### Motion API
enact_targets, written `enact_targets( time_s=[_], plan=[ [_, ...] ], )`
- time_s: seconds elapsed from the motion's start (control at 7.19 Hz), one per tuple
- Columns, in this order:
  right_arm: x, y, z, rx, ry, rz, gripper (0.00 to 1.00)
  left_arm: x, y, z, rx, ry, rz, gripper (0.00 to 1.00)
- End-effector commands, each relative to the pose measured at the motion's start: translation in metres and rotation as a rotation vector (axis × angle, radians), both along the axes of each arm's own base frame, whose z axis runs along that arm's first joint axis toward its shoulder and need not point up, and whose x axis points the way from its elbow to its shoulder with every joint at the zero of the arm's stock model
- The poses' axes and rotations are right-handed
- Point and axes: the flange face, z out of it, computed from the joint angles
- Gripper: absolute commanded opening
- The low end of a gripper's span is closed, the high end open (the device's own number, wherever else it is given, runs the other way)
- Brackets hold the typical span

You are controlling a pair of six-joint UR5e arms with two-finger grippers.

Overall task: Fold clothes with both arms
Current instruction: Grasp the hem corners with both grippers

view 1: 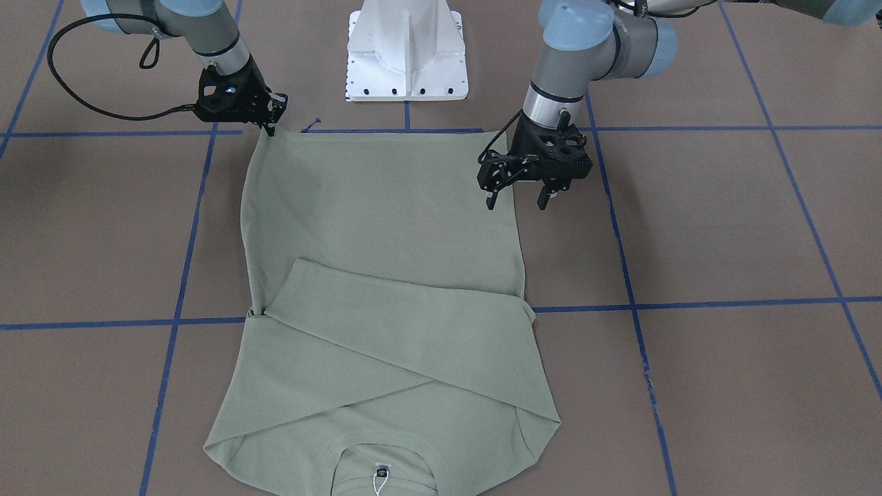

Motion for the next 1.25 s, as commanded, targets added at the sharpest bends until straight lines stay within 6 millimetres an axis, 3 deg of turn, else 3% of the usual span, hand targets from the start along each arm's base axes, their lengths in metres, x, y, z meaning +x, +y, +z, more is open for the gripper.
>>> enact_targets(
  time_s=[0.0, 0.28, 1.11],
  plan=[
    [0.001, -0.003, -0.006, 0.008, -0.012, 0.01, 0.0, 0.033, 0.055, 0.016, -0.137, 0.012, 0.05, 1.0],
    [0.001, -0.003, -0.008, 0.012, -0.017, 0.013, 0.0, 0.054, 0.091, 0.02, -0.256, -0.04, 0.038, 1.0],
    [0.006, -0.009, -0.006, 0.007, -0.014, 0.023, 0.0, 0.062, 0.12, 0.036, -0.319, -0.069, 0.045, 1.0]
  ],
)
